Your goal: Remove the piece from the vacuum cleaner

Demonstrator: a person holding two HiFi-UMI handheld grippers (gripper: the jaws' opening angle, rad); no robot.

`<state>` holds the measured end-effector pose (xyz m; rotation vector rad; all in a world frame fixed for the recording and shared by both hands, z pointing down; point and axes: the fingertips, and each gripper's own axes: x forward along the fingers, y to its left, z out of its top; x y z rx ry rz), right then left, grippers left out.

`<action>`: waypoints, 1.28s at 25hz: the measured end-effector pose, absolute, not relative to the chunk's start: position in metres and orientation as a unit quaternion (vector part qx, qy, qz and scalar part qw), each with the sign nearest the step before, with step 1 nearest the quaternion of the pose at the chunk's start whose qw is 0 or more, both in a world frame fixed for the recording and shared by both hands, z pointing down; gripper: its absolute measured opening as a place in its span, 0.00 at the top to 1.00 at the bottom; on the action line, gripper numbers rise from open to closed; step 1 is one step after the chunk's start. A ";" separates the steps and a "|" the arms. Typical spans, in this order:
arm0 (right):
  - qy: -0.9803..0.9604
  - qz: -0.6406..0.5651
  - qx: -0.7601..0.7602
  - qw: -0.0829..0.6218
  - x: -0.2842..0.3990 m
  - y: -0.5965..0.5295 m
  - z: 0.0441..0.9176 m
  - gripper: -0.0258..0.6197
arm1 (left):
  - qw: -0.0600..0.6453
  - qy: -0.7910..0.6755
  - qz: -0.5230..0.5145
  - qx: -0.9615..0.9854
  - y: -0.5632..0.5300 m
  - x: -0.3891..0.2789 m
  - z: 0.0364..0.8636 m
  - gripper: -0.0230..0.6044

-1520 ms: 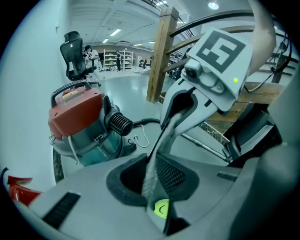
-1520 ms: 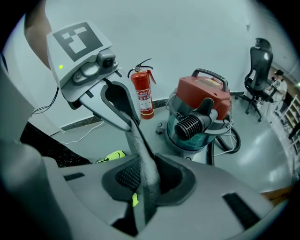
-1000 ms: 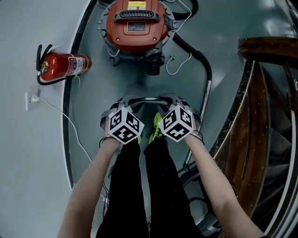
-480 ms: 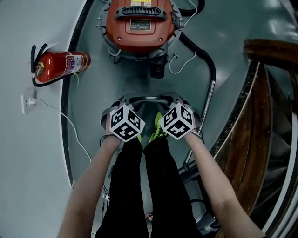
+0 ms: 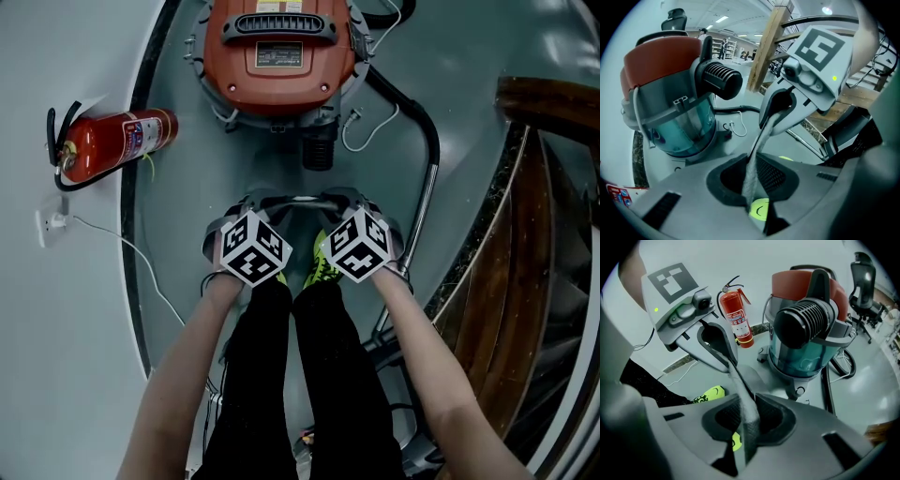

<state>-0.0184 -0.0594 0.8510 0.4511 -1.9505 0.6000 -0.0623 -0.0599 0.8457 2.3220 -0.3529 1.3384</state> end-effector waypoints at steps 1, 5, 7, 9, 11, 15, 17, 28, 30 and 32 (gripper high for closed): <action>-0.807 0.250 0.186 0.501 -0.019 -0.059 0.854 0.85 | 0.217 -0.124 0.484 0.838 -0.060 -0.063 0.849 0.87; -0.807 0.253 0.181 0.502 -0.022 -0.057 0.868 0.85 | 0.219 -0.115 0.489 0.836 -0.058 -0.066 0.863 0.87; -0.804 0.258 0.179 0.504 -0.022 -0.053 0.874 0.85 | 0.223 -0.112 0.491 0.835 -0.055 -0.066 0.869 0.87; -0.803 0.261 0.177 0.505 -0.022 -0.051 0.879 0.85 | 0.227 -0.109 0.492 0.833 -0.052 -0.066 0.874 0.87; -0.803 0.261 0.174 0.506 -0.022 -0.049 0.883 0.85 | 0.229 -0.108 0.493 0.832 -0.050 -0.066 0.878 0.87; -0.803 0.266 0.170 0.506 -0.020 -0.046 0.889 0.85 | 0.236 -0.108 0.493 0.830 -0.045 -0.063 0.884 0.87; -0.803 0.271 0.170 0.503 -0.019 -0.045 0.892 0.85 | 0.238 -0.108 0.492 0.831 -0.045 -0.062 0.887 0.86; -0.801 0.288 0.161 0.500 -0.021 -0.031 0.893 0.83 | 0.228 -0.089 0.494 0.834 -0.031 -0.062 0.890 0.86; -0.800 0.292 0.158 0.500 -0.020 -0.031 0.893 0.82 | 0.228 -0.090 0.494 0.834 -0.030 -0.061 0.891 0.85; -0.798 0.299 0.154 0.499 -0.021 -0.028 0.893 0.81 | 0.228 -0.090 0.495 0.834 -0.028 -0.061 0.892 0.83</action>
